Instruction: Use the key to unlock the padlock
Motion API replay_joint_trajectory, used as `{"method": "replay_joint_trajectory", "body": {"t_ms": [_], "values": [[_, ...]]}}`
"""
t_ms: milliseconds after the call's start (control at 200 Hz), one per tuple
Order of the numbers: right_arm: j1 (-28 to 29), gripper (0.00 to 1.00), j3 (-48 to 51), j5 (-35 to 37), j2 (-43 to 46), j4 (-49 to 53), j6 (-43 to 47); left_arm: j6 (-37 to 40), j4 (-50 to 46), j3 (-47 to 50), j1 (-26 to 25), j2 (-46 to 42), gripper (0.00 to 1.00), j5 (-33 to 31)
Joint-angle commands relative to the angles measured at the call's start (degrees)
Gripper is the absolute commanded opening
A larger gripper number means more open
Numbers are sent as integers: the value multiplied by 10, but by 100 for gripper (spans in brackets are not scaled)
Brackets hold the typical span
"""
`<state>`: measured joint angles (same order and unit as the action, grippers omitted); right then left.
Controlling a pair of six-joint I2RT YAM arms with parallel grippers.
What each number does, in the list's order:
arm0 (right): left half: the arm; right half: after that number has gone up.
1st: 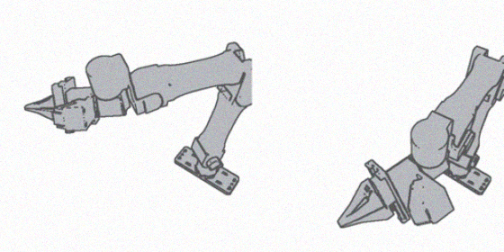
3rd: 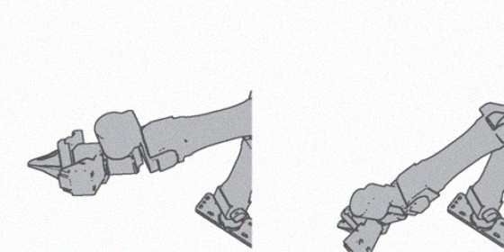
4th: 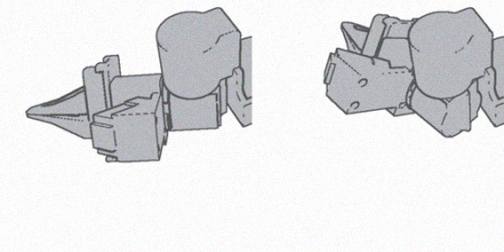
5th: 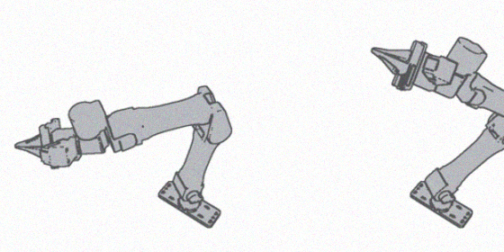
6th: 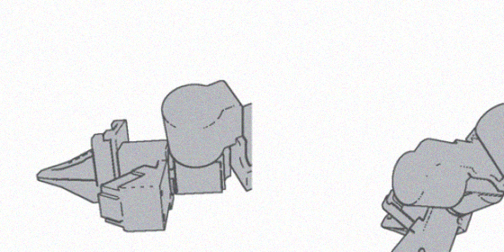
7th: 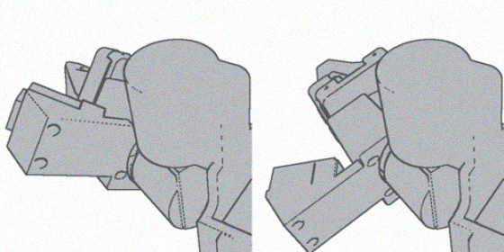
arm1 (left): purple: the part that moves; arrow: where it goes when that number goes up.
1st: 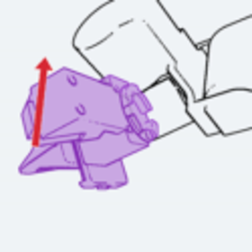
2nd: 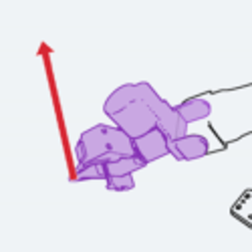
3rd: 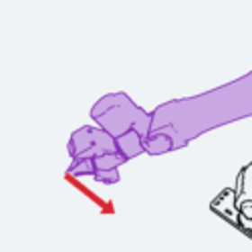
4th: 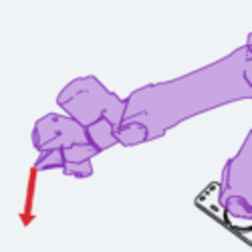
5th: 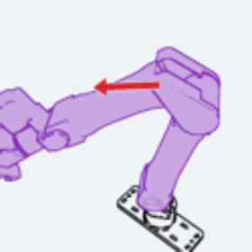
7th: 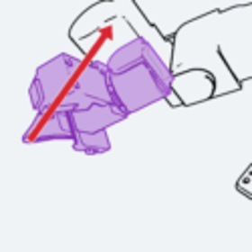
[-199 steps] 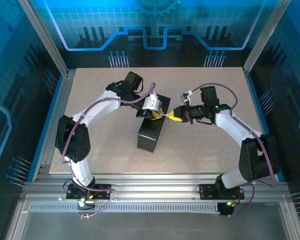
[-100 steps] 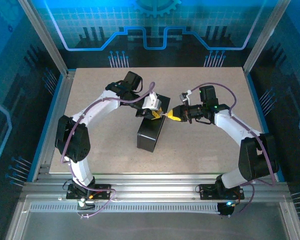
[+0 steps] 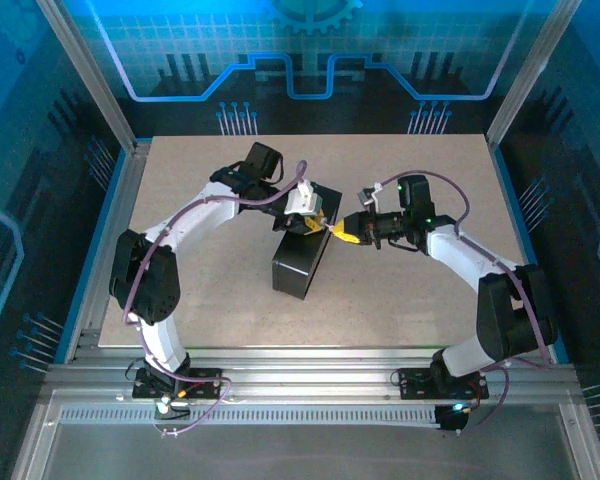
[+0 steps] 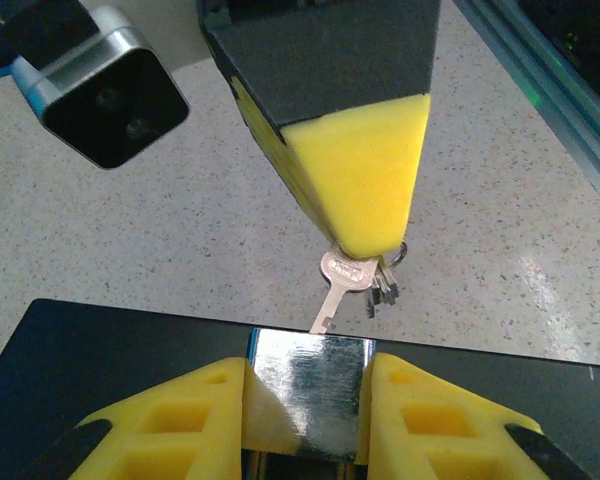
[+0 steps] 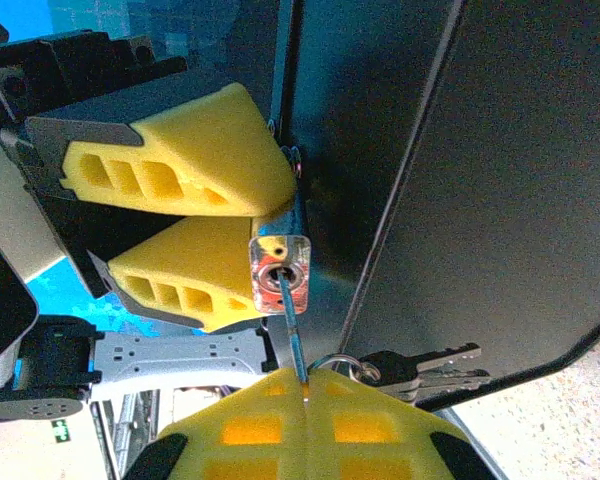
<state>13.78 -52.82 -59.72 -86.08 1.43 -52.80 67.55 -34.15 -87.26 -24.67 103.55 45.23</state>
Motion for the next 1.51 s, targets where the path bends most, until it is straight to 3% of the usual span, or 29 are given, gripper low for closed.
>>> {"method": "replay_joint_trajectory", "body": {"t_ms": [0,195,510,860,1501], "values": [[7,0,8,-19,-7,-61,-26,19,23,5,-5,-23,7,62],[5,0,5,-31,-4,-58,-19,57,-8,2,-4,-28,8,67],[-2,0,-1,-52,-10,23,69,117,-85,-35,8,-12,8,70],[3,0,-8,-67,-33,-15,37,125,-47,-9,7,-22,9,73],[22,0,-17,-64,-23,-34,19,135,-70,-27,6,-7,8,49]]}}
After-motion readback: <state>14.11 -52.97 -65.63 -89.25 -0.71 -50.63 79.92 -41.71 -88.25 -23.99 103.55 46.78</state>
